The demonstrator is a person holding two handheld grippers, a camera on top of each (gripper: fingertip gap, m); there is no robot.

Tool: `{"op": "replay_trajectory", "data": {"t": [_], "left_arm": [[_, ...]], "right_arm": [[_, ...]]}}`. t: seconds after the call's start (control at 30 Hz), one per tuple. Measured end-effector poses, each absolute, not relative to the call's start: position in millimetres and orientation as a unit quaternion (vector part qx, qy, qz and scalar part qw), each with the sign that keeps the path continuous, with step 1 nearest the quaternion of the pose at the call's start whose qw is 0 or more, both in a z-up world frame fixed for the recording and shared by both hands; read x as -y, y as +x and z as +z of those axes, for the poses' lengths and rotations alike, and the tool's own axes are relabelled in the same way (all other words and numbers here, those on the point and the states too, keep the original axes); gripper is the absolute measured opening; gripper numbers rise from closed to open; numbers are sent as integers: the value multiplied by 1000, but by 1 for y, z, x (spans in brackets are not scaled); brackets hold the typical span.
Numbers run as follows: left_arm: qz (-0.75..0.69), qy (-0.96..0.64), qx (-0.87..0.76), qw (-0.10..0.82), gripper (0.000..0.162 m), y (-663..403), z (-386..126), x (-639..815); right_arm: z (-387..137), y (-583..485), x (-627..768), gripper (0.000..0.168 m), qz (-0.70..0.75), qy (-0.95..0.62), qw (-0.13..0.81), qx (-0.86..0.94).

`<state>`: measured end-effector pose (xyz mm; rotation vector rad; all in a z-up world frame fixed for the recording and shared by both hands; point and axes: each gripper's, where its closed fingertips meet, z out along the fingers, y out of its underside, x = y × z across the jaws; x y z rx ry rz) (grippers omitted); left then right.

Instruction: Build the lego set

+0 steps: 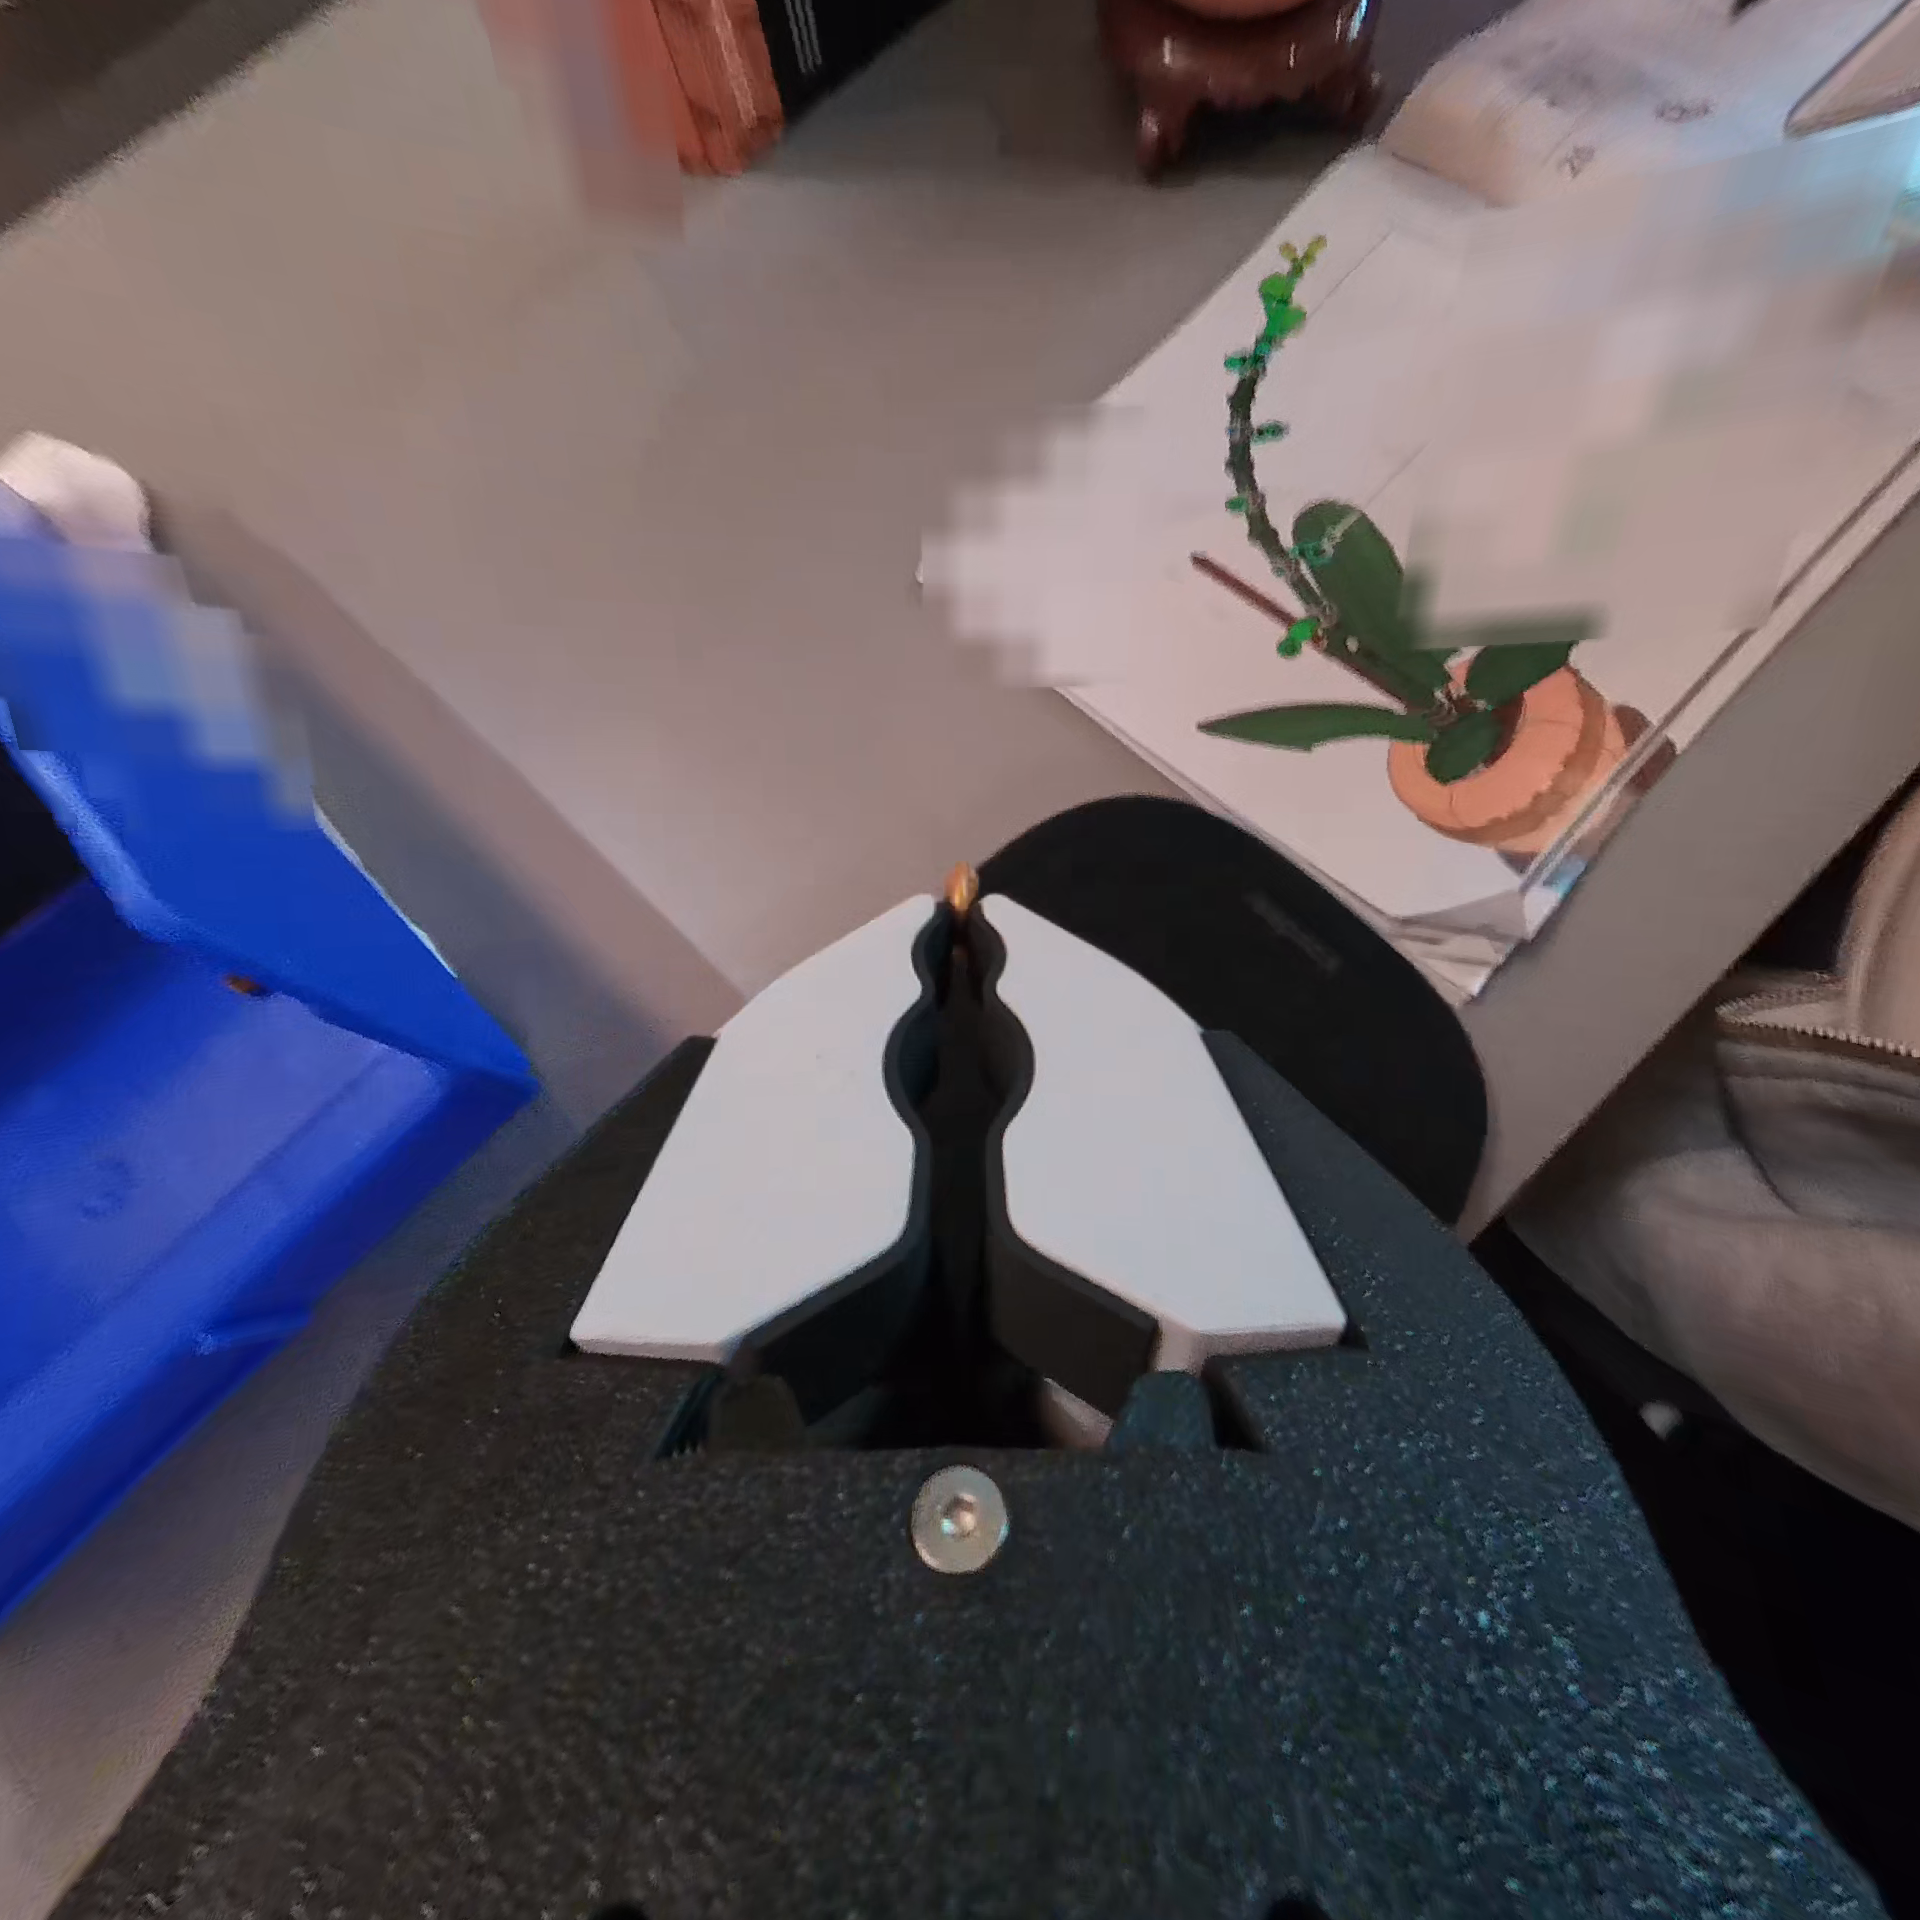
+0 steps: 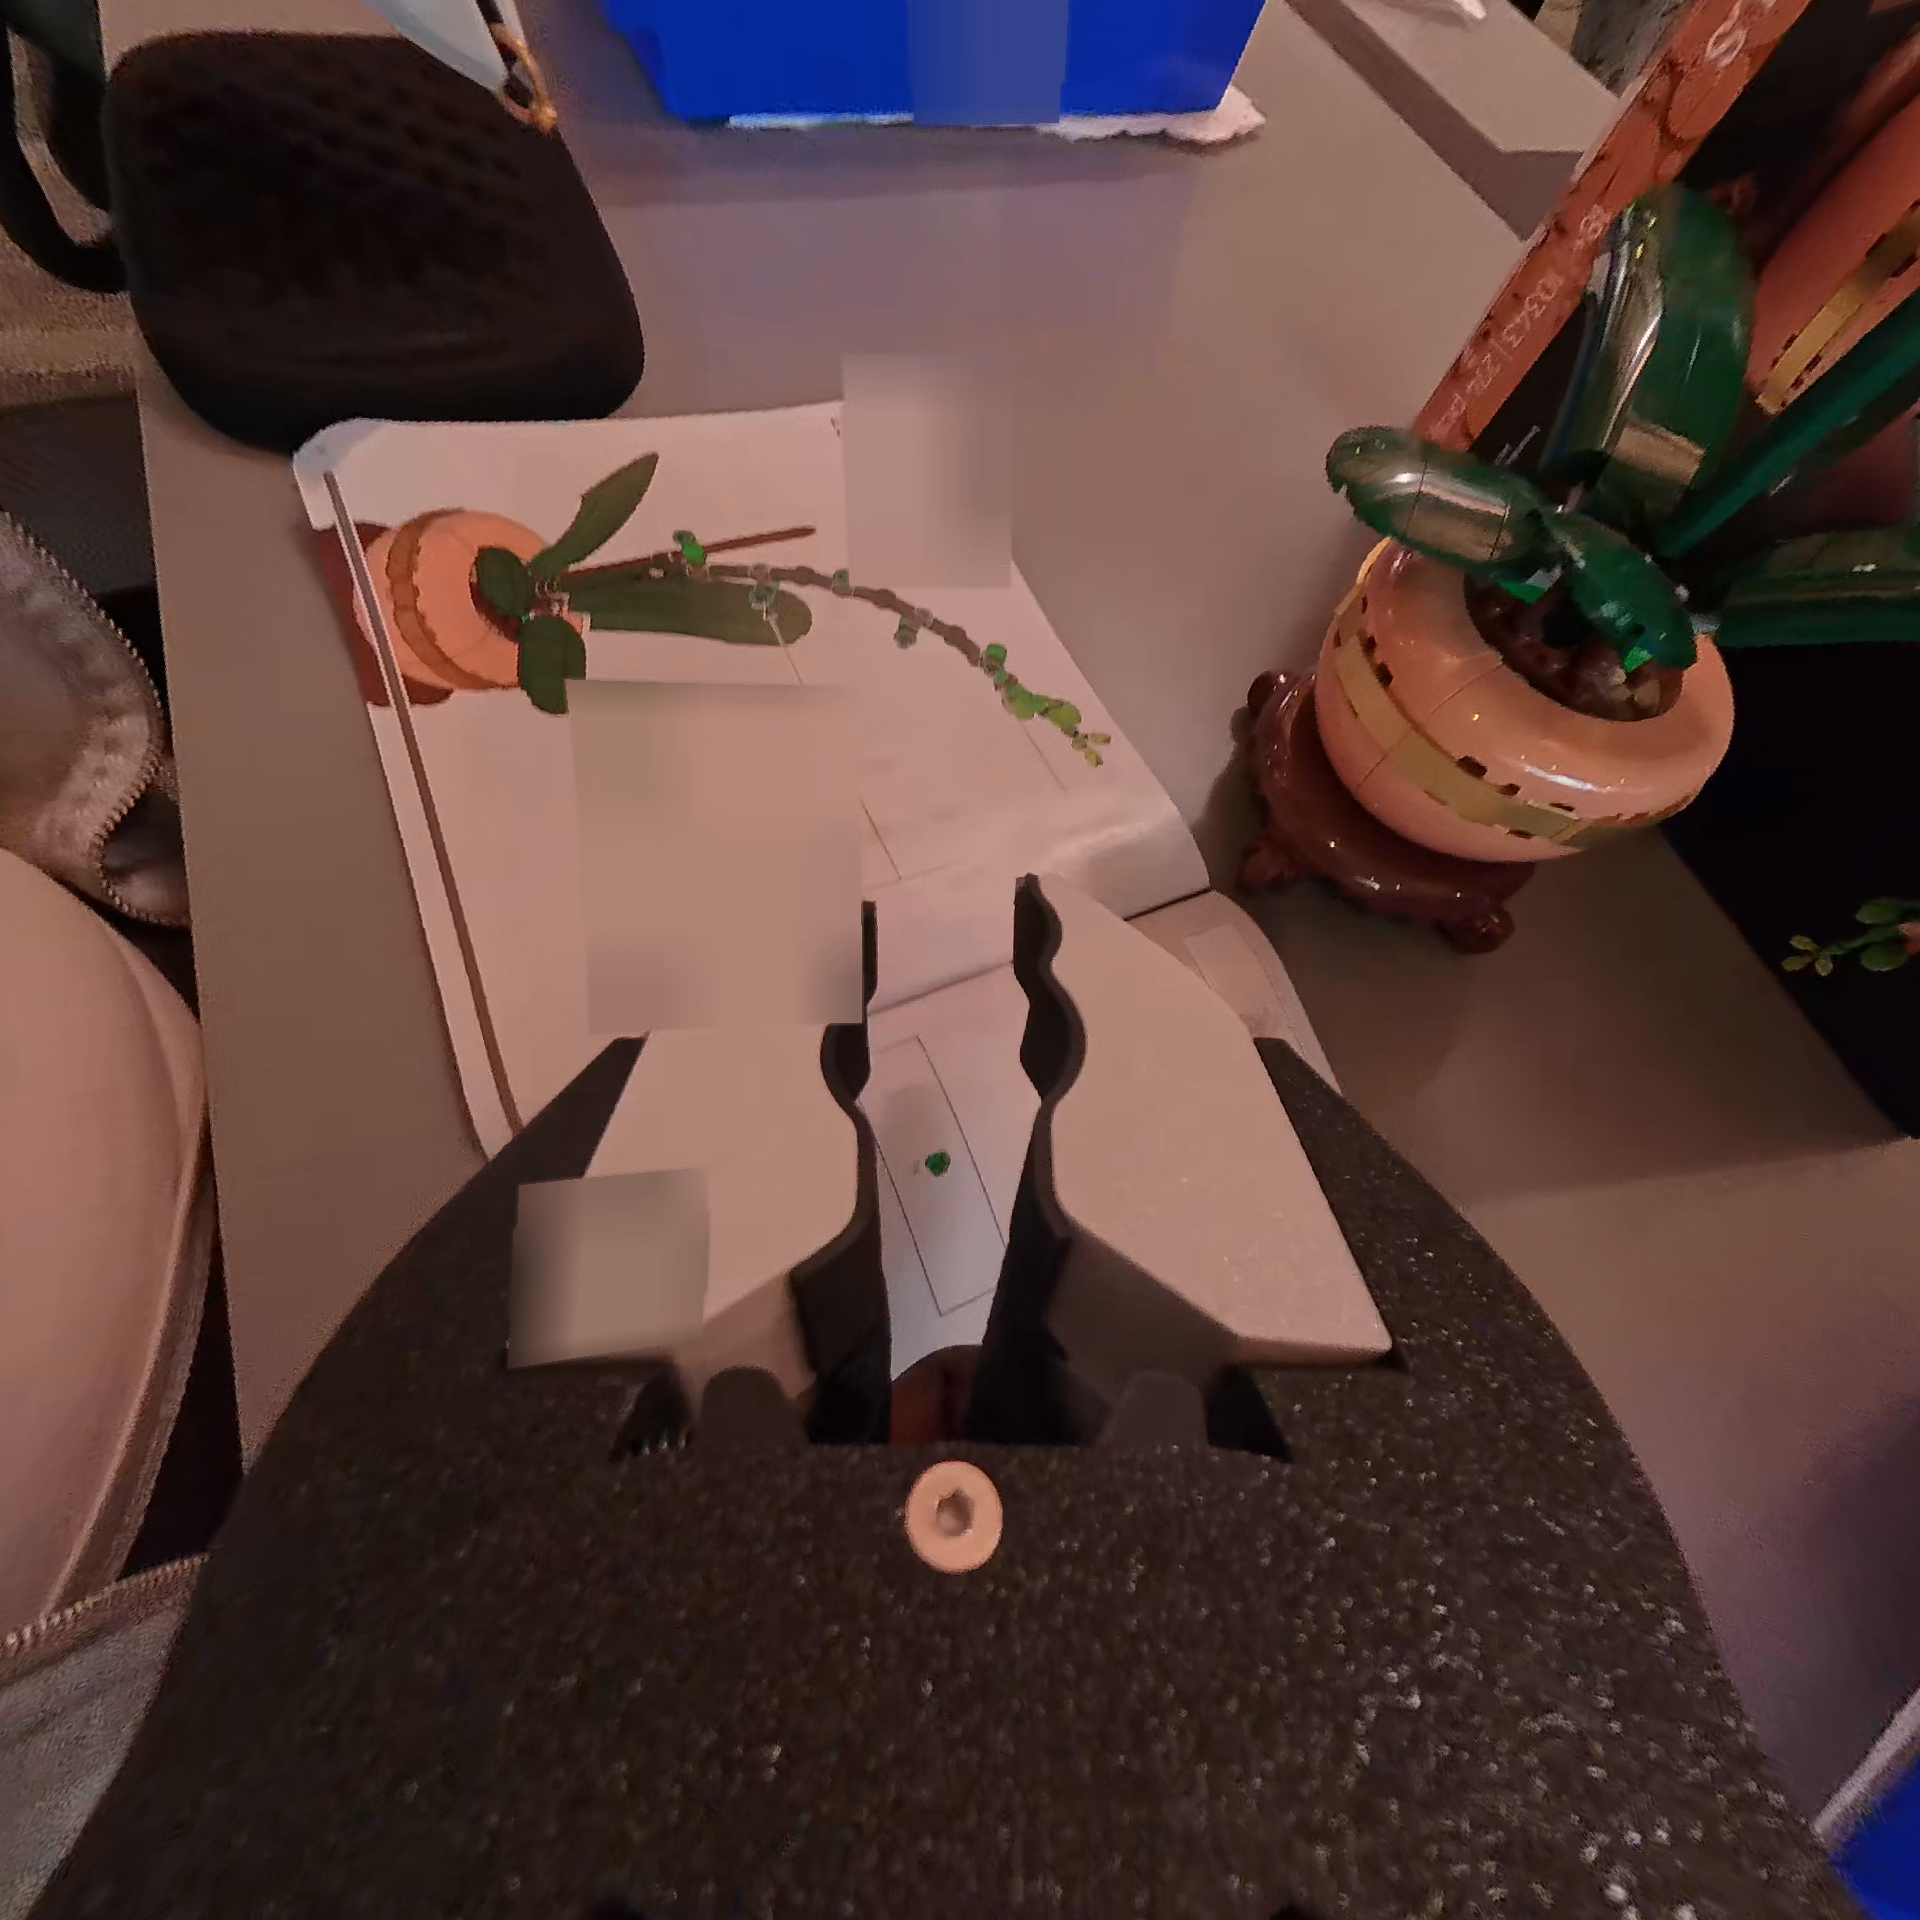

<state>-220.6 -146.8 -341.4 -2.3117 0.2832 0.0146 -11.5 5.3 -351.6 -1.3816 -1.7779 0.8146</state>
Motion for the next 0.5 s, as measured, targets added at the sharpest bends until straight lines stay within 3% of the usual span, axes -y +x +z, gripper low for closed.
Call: {"op": "replay_trajectory", "data": {"t": [0.27,0.4,0.5], "left_arm": [[-26,-957,-92,275,2,-221,-377,168],[-43,-954,-94,281,2,-222,-375,167],[-62,-931,-81,349,2,-222,-361,152]], "right_arm": [[-357,-16,-4,25,340,-539,345,689],[-359,-26,-3,25,360,-541,324,688],[-359,-39,2,24,387,-542,297,684]]}}
